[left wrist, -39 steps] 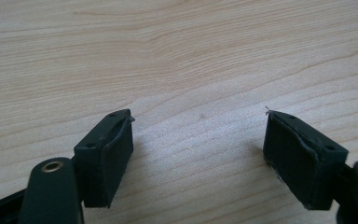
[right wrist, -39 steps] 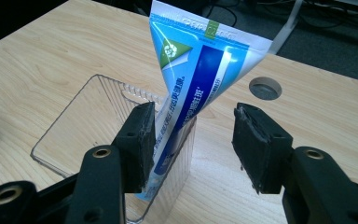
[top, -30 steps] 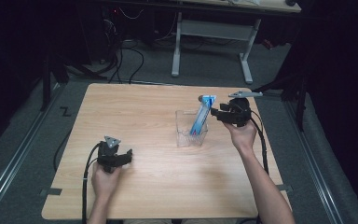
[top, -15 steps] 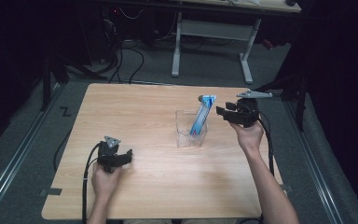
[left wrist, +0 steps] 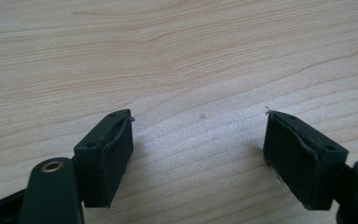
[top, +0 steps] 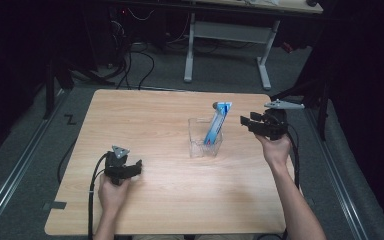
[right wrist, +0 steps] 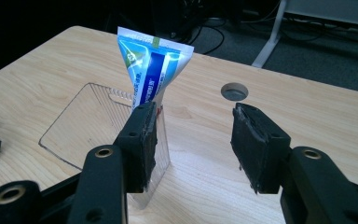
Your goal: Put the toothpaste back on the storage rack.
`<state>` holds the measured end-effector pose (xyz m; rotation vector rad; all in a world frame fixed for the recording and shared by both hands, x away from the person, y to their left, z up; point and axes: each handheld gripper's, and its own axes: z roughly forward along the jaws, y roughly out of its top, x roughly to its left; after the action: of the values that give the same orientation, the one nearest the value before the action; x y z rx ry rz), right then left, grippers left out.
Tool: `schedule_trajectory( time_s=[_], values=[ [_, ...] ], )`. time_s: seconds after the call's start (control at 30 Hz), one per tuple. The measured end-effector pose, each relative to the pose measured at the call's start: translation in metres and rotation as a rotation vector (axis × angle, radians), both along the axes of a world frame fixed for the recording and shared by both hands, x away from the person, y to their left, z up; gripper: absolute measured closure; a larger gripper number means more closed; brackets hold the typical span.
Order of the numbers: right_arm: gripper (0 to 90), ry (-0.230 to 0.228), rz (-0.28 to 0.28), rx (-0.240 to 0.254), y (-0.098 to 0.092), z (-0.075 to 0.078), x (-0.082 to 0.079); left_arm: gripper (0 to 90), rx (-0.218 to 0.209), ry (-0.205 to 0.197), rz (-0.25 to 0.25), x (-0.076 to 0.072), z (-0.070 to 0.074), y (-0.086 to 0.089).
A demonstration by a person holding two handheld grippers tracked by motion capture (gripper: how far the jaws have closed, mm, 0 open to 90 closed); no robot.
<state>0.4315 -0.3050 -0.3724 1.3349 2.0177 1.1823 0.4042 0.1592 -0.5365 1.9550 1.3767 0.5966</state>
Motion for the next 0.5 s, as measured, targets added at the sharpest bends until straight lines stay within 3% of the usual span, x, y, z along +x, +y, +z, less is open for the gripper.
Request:
schedule_trajectory(
  time_s=[0.5],
  values=[
    [50.5, -0.026, 0.000, -0.020, -0.002, 0.005, -0.010, 24.4, 0.000, 0.000, 0.000, 0.000, 0.000, 0.000]
  ],
)
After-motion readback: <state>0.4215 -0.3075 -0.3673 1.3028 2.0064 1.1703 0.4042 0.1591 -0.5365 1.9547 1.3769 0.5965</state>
